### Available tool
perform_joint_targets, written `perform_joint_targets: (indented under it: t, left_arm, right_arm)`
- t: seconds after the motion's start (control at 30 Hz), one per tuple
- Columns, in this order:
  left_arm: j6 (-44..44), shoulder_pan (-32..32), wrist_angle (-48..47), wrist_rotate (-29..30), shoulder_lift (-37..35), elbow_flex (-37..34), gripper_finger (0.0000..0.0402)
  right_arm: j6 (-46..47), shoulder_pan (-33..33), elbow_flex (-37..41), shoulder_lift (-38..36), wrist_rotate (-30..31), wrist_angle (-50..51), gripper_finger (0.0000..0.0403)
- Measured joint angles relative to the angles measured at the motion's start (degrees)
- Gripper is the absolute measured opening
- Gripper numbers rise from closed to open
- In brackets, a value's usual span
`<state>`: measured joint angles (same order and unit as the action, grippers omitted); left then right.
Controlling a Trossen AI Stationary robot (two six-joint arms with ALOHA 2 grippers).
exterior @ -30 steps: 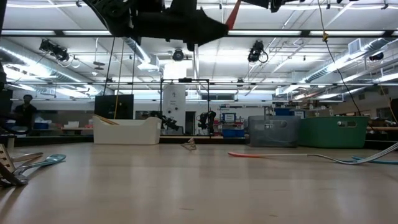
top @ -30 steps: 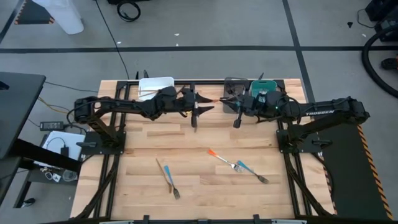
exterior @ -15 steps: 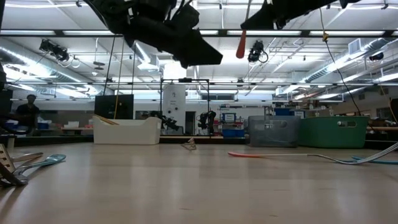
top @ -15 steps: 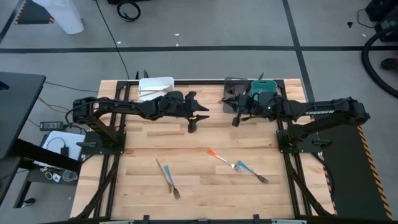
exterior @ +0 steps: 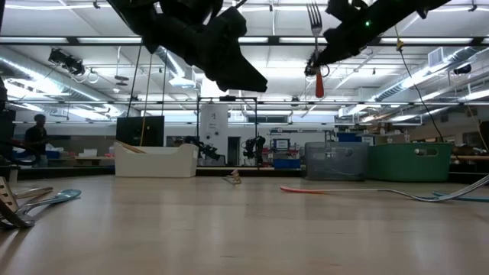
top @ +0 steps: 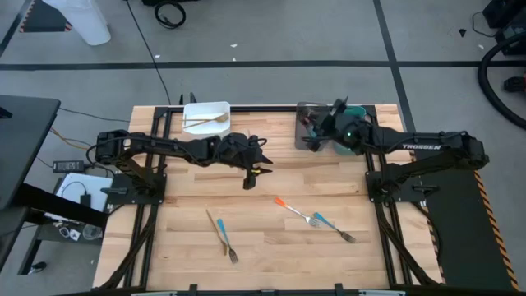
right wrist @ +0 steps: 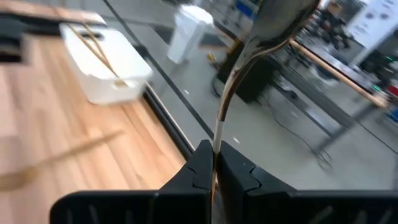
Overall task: Sort silverware by color (type)
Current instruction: Put the left orange fork into the green bin
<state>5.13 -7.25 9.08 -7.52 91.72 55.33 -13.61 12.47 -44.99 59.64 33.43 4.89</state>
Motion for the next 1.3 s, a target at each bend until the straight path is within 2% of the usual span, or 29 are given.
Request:
perform_joint_targets:
  t: [0.33,0.73,1.03,1.3]
  left_arm:
    - [-1.9,1.7,-8.1,0.0,0.0,0.0,0.0151]
    - [-3.0,3.0,-10.2,0.0,0.0,0.0,0.015]
    - [-3.0,3.0,-10.2,0.0,0.0,0.0,0.015]
    - [-3.0,3.0,-10.2,0.0,0.0,0.0,0.015]
  right_arm:
    - [6.2,5.9,0.0,0.0,4.7,9.9,0.0016]
    - [16.4,14.9,0.0,0.0,4.7,22.3,0.0016]
    - [19.2,18.8,1.4,0.0,4.4,27.0,0.0016]
    - [21.9,22.4,2.8,0.0,0.5,31.4,0.0016]
